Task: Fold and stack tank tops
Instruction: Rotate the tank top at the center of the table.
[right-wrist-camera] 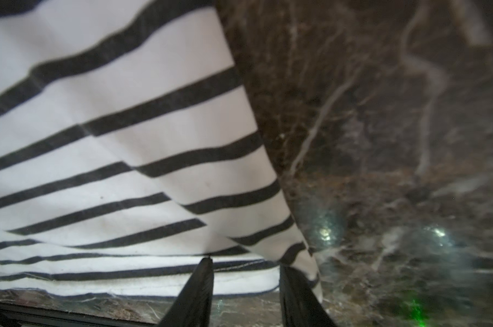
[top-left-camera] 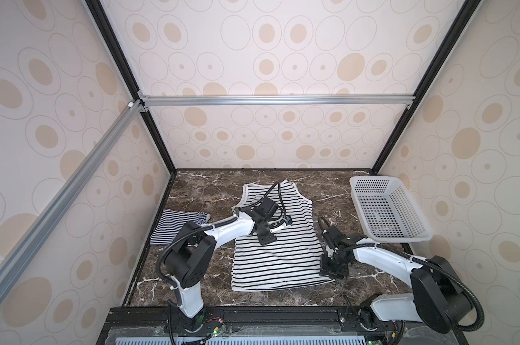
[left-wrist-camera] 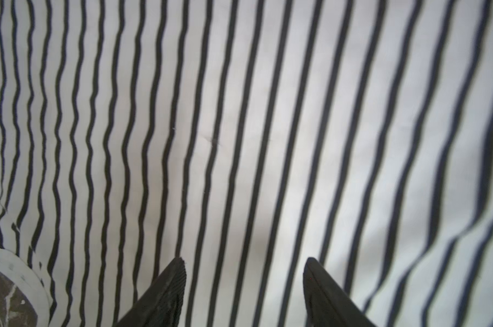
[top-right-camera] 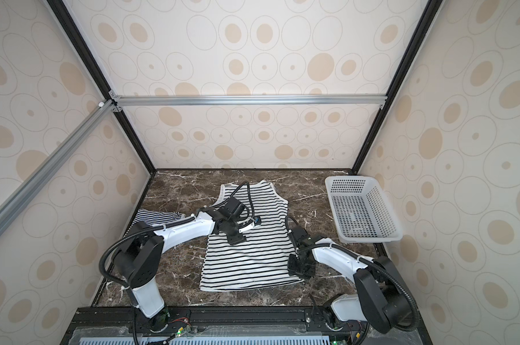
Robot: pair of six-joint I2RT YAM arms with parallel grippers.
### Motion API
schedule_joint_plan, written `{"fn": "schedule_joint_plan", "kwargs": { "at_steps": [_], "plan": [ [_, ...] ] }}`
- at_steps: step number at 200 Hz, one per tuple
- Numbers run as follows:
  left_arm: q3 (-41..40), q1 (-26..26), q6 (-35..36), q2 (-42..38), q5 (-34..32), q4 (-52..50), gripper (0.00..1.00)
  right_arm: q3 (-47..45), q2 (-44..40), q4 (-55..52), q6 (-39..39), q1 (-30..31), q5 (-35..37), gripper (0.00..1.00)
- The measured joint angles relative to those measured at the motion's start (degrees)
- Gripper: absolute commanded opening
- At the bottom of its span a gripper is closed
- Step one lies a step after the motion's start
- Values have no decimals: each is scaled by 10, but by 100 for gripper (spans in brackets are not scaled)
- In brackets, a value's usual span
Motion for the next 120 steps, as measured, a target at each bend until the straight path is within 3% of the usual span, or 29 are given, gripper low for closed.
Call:
{"fn": "schedule_joint_plan", "kwargs": {
  "at_steps": [54, 100, 120],
  "plan": [
    [202, 27, -25, 162, -43, 28, 66, 71, 70, -9, -22, -64, 30, 41],
    [411, 39, -20, 304, -58, 15, 66, 80, 2, 8, -15, -58, 22, 42],
    [450, 45, -19, 342, -64, 9, 67, 73, -23, 19, -5, -26, 11, 42]
  ]
}}
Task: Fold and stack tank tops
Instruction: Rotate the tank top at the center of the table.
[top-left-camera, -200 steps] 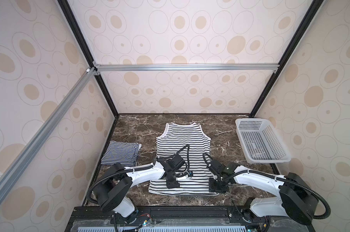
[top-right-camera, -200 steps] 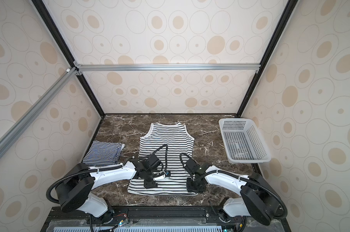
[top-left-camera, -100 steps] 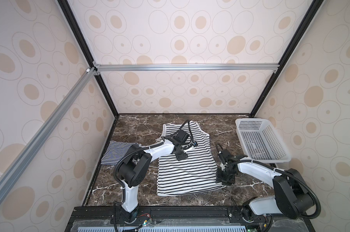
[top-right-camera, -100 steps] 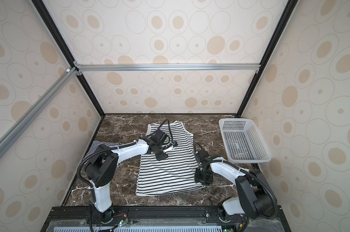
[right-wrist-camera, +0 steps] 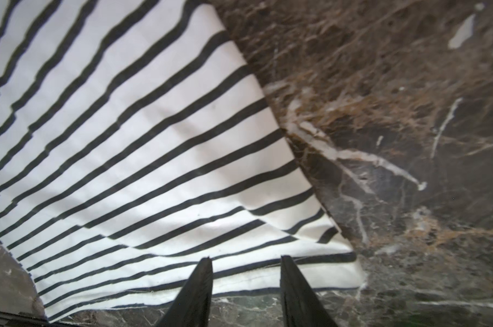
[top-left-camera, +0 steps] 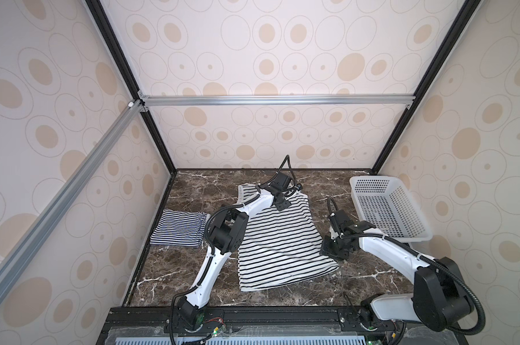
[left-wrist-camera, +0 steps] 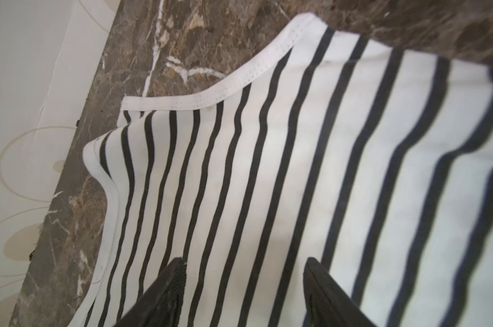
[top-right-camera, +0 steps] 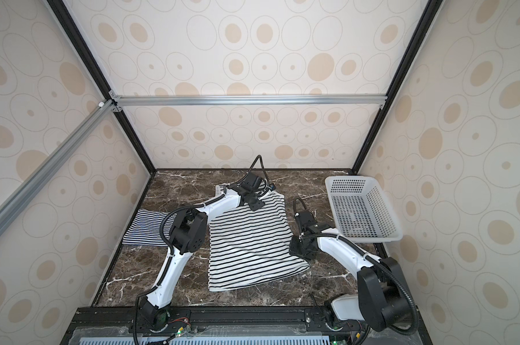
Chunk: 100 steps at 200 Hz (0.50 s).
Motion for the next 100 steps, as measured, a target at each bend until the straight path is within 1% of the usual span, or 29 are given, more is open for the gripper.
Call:
{"fn": "schedule_joint_plan", "kwargs": {
  "at_steps": [23, 43, 71, 100],
  "plan": [
    [9, 9, 1, 5, -5, 0, 67, -14, -4, 7, 14, 45, -13, 42],
    [9, 17, 0, 8, -9, -2, 67, -31, -3, 18, 26, 70, -23, 42],
    [9, 26, 0, 8, -17, -3, 67, -48, 18, 33, 36, 79, -29, 42],
    [5, 34, -4, 8, -23, -1, 66, -46, 54, 44, 41, 79, -26, 42]
  ]
}}
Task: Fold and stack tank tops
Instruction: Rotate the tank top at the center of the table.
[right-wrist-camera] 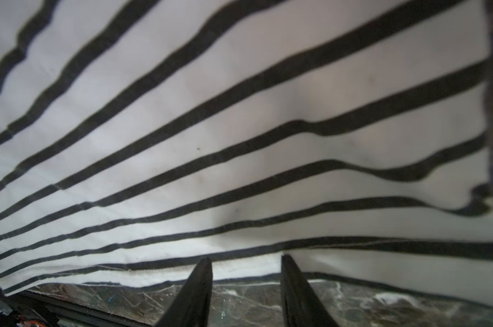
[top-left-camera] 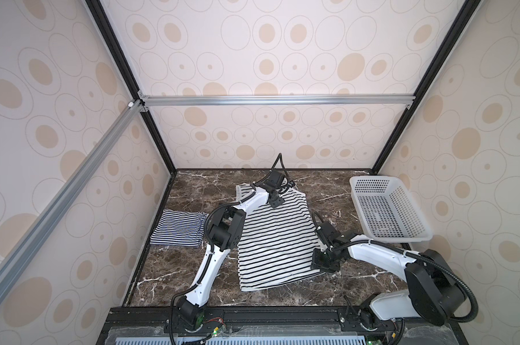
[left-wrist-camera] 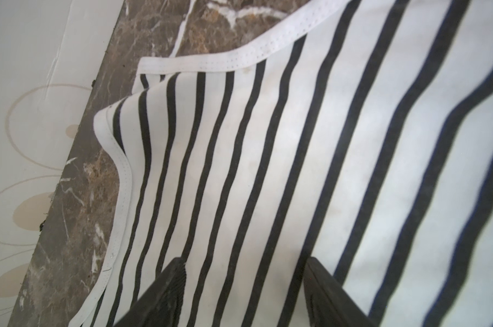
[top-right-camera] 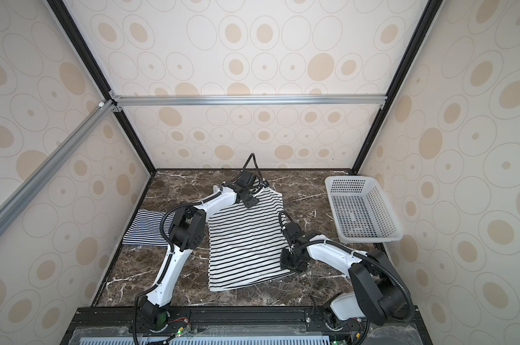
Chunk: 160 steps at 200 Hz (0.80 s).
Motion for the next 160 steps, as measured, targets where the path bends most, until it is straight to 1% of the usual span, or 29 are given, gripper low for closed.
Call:
{"fn": "schedule_joint_plan", "kwargs": {
  "at_steps": [26, 41, 65, 94, 123, 160],
  "plan": [
    [-28, 11, -9, -13, -3, 20, 66, 26, 29, -5, 1, -5, 8, 42],
    [-54, 19, -13, -28, -10, 28, 66, 49, 52, -14, 1, -17, 11, 42],
    [-95, 34, -23, -52, -25, 38, 66, 84, 87, -22, -6, -61, 18, 42],
    [-133, 50, -36, -76, -40, 41, 66, 125, 124, -34, -32, -124, 24, 42],
    [-176, 56, -51, -104, -44, 44, 66, 196, 184, -57, -62, -164, 29, 42],
    [-261, 56, -76, -160, -38, 44, 66, 307, 269, -78, -80, -202, 25, 42]
  ]
}}
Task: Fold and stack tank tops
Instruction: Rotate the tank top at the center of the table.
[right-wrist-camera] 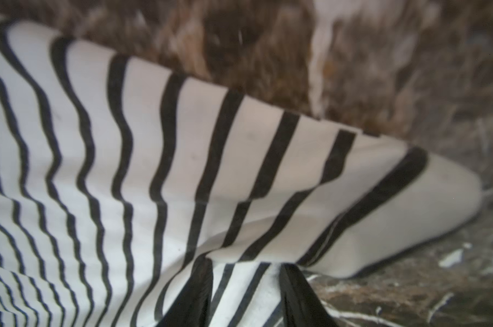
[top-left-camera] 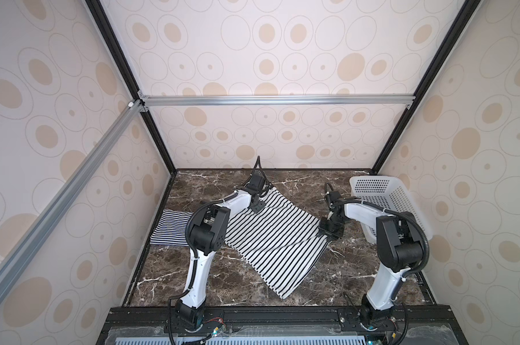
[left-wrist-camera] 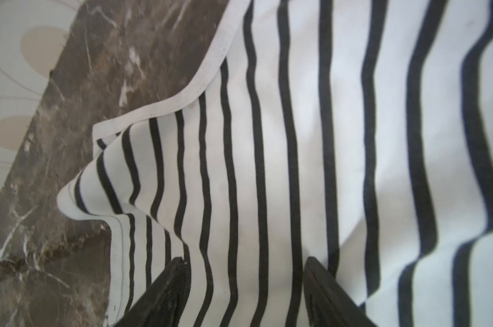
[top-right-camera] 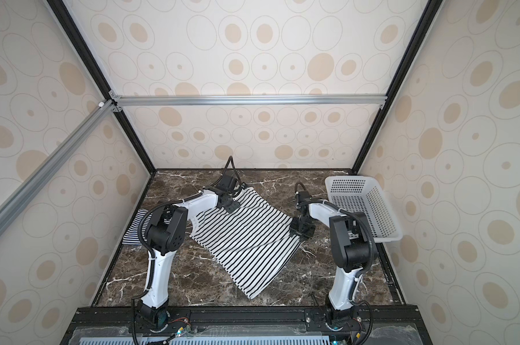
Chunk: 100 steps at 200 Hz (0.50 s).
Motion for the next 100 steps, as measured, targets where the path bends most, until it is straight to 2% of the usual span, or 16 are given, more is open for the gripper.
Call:
{"fn": "schedule_joint_plan", "kwargs": {
  "at_steps": [55, 82, 100],
  "plan": [
    [-107, 0, -25, -78, 13, -7, 66, 147, 98, -28, -17, -35, -3, 41],
    [-121, 0, -29, -99, 16, -17, 67, 151, 99, -29, -21, -38, 9, 42],
    [-121, 0, -30, -112, 17, -16, 67, 115, 72, -15, -22, -32, 17, 42]
  ]
}}
